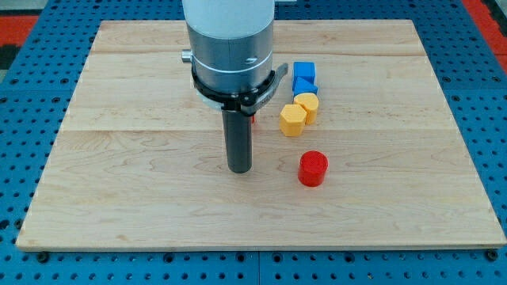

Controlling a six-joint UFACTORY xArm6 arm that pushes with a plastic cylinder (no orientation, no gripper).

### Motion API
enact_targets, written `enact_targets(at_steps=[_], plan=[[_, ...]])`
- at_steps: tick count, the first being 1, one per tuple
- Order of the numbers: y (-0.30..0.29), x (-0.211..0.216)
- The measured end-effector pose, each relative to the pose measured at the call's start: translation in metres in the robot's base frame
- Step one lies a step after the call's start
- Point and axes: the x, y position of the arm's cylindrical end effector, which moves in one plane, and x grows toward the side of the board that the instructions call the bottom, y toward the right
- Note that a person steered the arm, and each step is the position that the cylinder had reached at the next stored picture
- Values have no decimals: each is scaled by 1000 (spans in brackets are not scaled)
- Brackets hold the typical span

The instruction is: Slide the red star to the bottom of the green star

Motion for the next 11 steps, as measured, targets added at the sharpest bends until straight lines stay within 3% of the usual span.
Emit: enact_targets(at_steps=[3,4,5,8,9,11], plan=[[-1,-70],[-1,-110],[6,-82],[9,-201],[6,-153],[-41,-214]])
